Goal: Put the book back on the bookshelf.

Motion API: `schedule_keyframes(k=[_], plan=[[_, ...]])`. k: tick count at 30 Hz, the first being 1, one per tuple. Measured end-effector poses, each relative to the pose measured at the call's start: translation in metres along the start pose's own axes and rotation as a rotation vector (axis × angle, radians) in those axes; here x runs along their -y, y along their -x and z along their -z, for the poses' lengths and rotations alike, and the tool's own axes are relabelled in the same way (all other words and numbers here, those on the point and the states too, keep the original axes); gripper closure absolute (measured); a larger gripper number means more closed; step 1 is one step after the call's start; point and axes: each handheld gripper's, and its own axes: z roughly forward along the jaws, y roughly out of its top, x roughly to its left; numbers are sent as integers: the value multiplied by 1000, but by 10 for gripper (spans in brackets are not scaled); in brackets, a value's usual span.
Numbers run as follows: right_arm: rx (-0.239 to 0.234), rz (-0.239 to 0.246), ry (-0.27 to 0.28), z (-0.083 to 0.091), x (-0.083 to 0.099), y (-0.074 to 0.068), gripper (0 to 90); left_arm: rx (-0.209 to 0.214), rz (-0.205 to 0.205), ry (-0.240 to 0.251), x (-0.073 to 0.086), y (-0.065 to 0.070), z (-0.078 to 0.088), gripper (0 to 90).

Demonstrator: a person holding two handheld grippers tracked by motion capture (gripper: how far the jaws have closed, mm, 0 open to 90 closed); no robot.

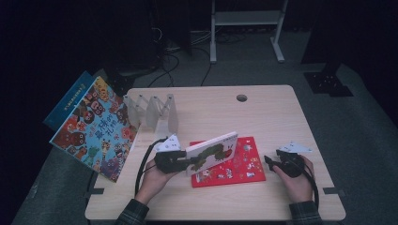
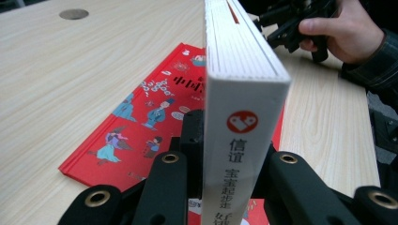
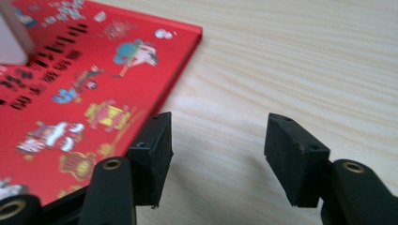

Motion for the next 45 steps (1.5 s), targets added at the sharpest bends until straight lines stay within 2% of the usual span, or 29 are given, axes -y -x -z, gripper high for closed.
schedule_keyframes(k=[7, 11, 22, 34, 45], plan=[[23, -11, -30, -3, 2, 5, 374, -19, 18, 26, 1, -4, 15, 753], [13, -31, -37, -4, 2, 7, 354, -29, 26, 37, 1, -5, 22, 753], [19, -41, -48, -5, 1, 8, 261, -60, 45, 56, 4, -7, 42, 753], [20, -40, -49, -6, 1, 9, 256, -91, 88, 85, 17, -8, 69, 754], [20, -40, -49, -6, 1, 9, 255, -159, 124, 119, 32, -10, 107, 754]])
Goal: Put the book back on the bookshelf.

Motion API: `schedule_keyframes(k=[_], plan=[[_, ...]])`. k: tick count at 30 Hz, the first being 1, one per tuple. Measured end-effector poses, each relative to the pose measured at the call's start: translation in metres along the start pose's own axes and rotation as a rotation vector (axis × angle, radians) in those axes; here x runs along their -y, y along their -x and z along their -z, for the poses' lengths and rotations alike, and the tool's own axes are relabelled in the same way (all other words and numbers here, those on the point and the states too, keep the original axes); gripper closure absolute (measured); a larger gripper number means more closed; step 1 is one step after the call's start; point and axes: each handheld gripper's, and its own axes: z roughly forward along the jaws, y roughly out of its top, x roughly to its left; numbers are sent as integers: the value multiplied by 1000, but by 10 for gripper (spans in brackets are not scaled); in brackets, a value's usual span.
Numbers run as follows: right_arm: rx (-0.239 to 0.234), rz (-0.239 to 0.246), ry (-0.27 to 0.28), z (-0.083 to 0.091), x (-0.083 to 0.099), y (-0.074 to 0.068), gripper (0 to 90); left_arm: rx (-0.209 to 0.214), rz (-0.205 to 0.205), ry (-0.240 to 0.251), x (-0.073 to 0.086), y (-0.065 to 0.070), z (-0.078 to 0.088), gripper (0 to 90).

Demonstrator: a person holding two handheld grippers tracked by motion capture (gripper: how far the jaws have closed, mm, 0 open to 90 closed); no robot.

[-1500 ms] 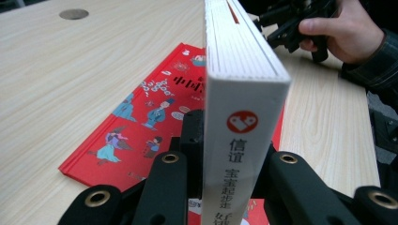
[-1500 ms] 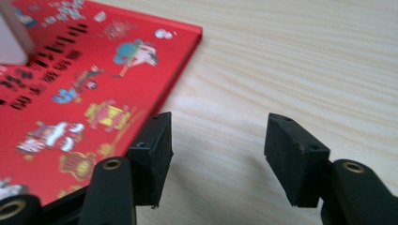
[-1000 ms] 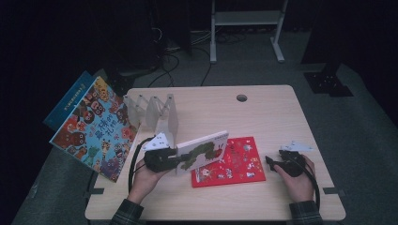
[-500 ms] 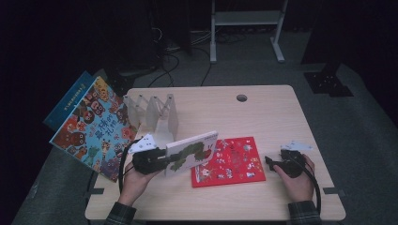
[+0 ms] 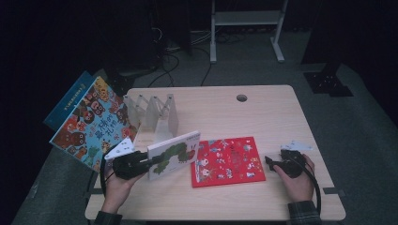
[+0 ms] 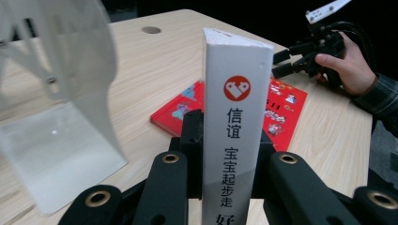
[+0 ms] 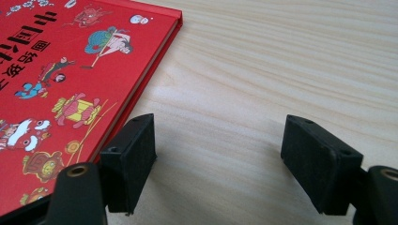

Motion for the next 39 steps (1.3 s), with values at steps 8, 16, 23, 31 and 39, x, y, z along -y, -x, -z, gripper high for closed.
schedule_keyframes(k=[8, 16, 23, 31, 39], plan=[[0, 0, 0, 0, 0, 0, 255, -42, 29, 24, 10, -6, 26, 755], [0, 0, 0, 0, 0, 0, 255, -87, 48, 37, 20, -11, 49, 754], [0, -1, 0, 0, 0, 0, 255, -137, 71, 56, 27, -16, 67, 755], [0, 0, 0, 0, 0, 0, 255, -206, 69, 69, 26, -21, 74, 754], [0, 0, 0, 0, 0, 0, 256, -252, 62, 74, 19, -30, 64, 754]])
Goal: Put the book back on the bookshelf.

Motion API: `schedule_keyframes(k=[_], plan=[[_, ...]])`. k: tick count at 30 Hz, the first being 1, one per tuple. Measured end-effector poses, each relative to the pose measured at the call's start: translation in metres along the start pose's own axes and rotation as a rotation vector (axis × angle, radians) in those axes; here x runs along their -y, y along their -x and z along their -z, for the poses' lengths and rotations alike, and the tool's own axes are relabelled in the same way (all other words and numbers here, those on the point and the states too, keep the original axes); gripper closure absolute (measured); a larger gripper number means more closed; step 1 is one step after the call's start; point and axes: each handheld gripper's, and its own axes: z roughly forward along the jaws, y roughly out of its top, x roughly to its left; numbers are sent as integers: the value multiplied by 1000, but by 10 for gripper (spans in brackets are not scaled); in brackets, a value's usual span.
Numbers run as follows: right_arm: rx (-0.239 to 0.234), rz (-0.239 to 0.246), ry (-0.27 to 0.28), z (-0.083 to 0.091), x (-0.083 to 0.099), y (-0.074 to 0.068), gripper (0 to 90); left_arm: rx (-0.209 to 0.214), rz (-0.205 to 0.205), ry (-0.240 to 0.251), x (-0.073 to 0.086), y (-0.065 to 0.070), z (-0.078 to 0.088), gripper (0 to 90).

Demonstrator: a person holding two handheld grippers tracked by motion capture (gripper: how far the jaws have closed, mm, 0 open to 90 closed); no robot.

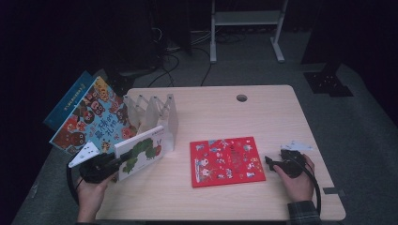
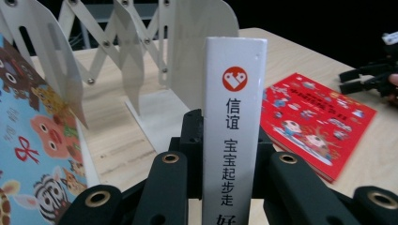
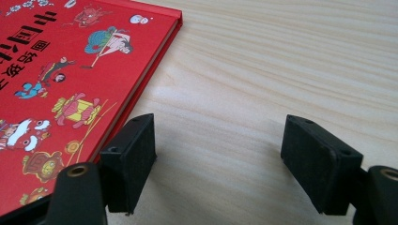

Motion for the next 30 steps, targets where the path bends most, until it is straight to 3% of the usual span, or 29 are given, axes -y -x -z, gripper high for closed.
schedule_keyframes(k=[7, 21, 30], plan=[[0, 0, 0, 0, 0, 0, 255, -44, -4, 4, -10, -4, -15, 754], [0, 0, 0, 0, 0, 0, 255, -83, -25, 7, -25, -9, -46, 754], [0, 0, 0, 0, 0, 0, 255, -92, -14, 28, -34, -16, -69, 754]])
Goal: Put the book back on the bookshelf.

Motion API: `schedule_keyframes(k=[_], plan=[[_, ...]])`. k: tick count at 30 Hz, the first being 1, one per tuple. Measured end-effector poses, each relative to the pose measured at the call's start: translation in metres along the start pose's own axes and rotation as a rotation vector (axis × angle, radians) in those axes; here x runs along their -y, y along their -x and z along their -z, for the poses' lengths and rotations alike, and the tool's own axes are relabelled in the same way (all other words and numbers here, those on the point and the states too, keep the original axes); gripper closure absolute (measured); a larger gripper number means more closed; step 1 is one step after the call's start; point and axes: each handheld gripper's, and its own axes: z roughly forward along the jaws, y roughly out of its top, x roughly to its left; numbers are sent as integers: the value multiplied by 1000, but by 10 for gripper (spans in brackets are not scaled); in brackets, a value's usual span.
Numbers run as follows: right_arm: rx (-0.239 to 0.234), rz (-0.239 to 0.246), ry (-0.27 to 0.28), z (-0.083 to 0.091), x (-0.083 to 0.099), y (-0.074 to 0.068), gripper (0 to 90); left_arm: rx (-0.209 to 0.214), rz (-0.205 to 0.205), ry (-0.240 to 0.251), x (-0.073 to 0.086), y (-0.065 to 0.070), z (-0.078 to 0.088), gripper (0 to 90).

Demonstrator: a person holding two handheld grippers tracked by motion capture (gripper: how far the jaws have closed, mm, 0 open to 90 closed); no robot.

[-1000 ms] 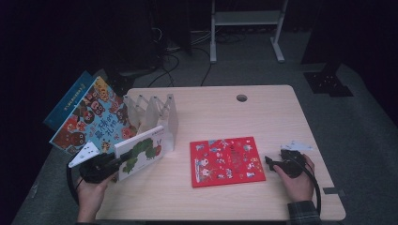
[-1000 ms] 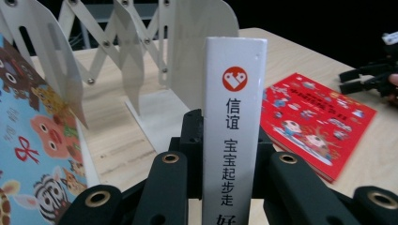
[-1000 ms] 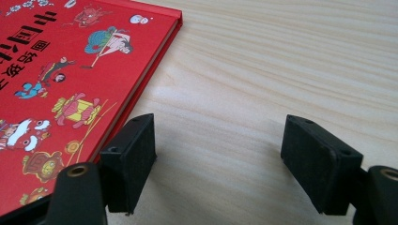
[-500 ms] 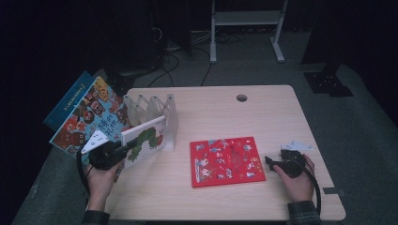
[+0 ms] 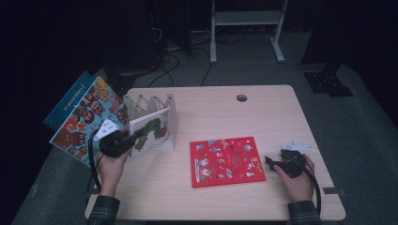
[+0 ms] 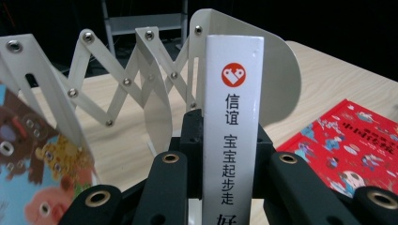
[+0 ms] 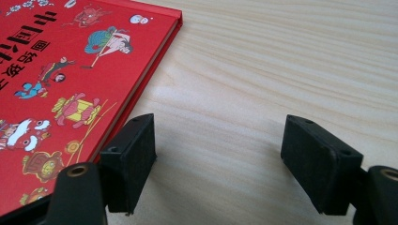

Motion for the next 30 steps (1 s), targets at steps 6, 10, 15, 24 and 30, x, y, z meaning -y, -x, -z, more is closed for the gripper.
schedule_keyframes(k=[6, 10, 15, 24, 30], plan=[[0, 0, 0, 0, 0, 0, 255, 0, 3, 22, -7, -1, -16, 754], [1, -1, 1, 0, 0, 0, 254, 3, 0, 28, -8, -3, -23, 754], [1, 0, 0, 0, 0, 0, 252, 1, 4, 22, -5, -3, -29, 753], [1, 0, 1, 0, 0, 0, 252, -9, 6, 10, 4, 4, -28, 749], [1, 1, 1, 0, 0, 0, 252, -16, -19, -22, 12, 9, -24, 747]])
